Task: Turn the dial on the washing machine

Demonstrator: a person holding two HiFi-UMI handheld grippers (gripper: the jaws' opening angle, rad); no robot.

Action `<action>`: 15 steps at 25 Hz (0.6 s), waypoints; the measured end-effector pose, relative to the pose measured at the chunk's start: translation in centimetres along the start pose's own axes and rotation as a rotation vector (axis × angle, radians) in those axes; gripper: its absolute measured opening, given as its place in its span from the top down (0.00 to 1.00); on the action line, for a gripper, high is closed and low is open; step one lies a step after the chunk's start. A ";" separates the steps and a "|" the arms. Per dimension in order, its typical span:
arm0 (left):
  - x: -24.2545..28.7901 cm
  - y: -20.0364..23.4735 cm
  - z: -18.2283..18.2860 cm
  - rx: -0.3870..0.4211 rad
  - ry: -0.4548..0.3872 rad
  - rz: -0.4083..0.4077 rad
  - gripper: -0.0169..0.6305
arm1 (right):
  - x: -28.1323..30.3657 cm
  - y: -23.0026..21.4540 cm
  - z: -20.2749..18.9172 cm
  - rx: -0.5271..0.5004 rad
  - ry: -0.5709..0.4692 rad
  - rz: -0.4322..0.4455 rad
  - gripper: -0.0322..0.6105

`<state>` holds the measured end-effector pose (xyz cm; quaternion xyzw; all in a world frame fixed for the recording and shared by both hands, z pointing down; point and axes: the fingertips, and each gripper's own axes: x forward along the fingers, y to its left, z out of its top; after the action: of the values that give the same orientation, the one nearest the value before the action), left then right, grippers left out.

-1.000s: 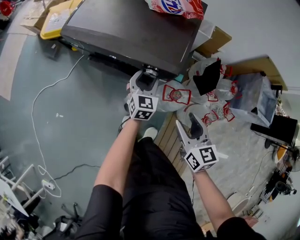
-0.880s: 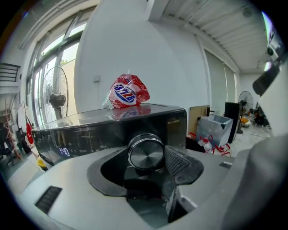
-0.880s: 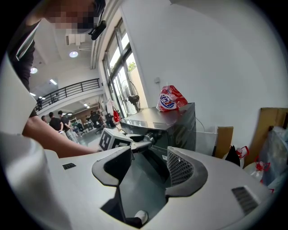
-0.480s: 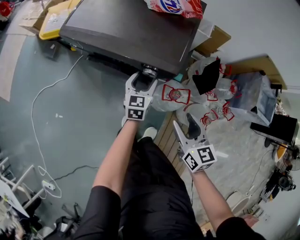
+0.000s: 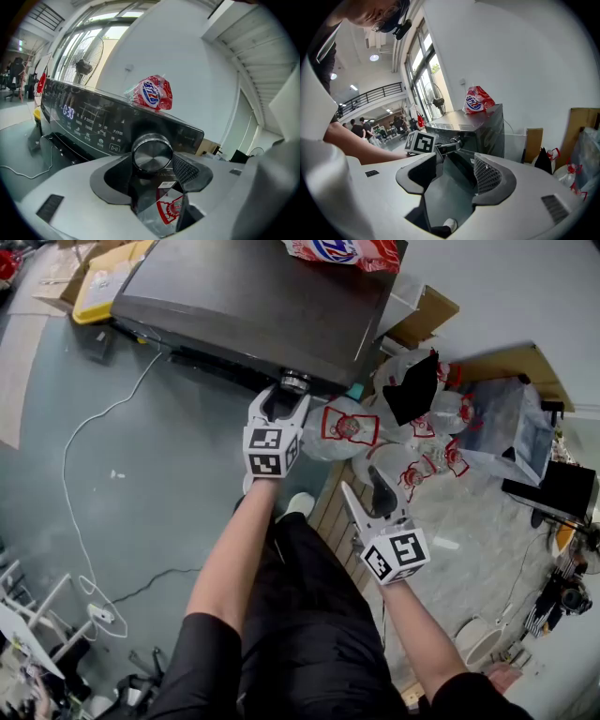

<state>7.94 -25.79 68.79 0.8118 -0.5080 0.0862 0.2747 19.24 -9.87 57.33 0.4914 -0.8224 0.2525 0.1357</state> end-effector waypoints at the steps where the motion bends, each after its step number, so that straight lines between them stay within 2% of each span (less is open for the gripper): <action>1: 0.0 0.0 0.0 0.000 0.002 0.003 0.57 | 0.0 0.0 0.0 0.002 0.000 -0.001 0.60; 5: -0.1 0.0 -0.1 0.038 0.022 0.019 0.57 | 0.2 -0.3 0.1 0.007 -0.002 -0.007 0.60; 15: -0.1 -0.3 0.0 0.253 0.064 0.074 0.58 | 0.9 -0.6 0.3 0.009 -0.008 -0.006 0.60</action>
<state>8.11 -25.58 68.68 0.8175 -0.5137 0.1853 0.1828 19.34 -10.87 57.65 0.4953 -0.8205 0.2538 0.1309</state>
